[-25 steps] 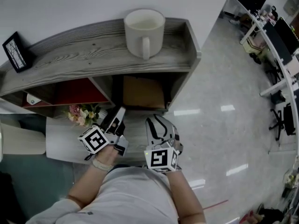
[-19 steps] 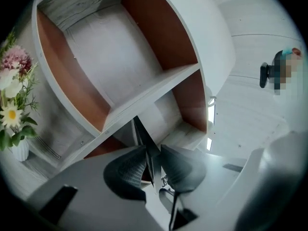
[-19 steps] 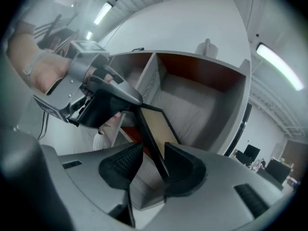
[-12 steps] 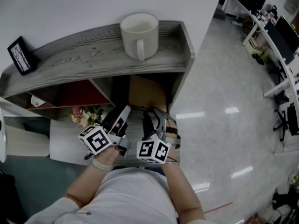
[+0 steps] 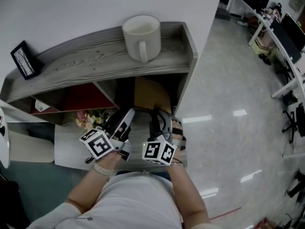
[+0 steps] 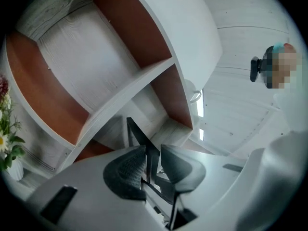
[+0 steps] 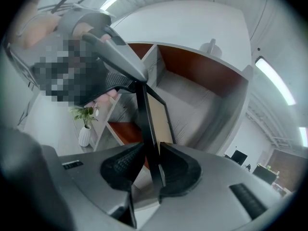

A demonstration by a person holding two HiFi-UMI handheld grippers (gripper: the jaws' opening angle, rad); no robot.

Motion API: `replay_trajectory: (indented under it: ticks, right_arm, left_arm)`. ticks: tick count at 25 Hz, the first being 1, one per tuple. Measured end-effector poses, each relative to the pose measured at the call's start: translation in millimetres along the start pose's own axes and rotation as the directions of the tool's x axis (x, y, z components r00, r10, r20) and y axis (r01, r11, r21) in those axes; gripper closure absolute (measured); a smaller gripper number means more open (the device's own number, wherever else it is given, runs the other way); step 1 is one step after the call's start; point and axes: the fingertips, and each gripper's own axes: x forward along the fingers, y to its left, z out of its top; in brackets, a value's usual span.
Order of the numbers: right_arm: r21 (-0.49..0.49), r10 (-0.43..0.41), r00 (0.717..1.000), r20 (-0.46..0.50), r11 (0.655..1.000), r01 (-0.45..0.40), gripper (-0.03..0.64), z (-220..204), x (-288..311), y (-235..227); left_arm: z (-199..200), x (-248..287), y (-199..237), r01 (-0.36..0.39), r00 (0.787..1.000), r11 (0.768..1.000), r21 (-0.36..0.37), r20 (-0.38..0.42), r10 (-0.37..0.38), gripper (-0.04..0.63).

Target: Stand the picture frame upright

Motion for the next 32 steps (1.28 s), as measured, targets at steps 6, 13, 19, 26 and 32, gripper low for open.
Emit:
replay_trajectory:
  ticks: [6,13,19,26,32]
  right_arm:
    - [0.183,-0.014,0.997,0.073,0.983,0.000,0.520,12,-6,-8]
    - [0.477,-0.076,0.980,0.183,0.879,-0.021,0.538,12,-14,-37]
    - [0.600,-0.078,0.973,0.216,0.797,-0.069,0.538,1,-16,-46]
    - [0.696,-0.056,0.955,0.291,0.698,-0.171,0.541,-6,-15,-48]
    - [0.729,-0.036,0.955,0.294,0.655,-0.200,0.541,-6,-8,-50]
  left_arm:
    - [3,-17,6,-0.014,1.000,1.000,0.005,0.008,0.014,0.492]
    - [-3,-36,26,-0.058,0.998,0.998,-0.017,-0.001,0.058,0.492]
    - [-8,-44,37,-0.077,0.997,0.996,-0.033,-0.014,0.077,0.492]
    - [-13,-44,44,-0.080,0.996,0.996,-0.037,-0.035,0.079,0.492]
    - [-14,-43,47,-0.081,0.996,0.996,-0.044,-0.041,0.080,0.492]
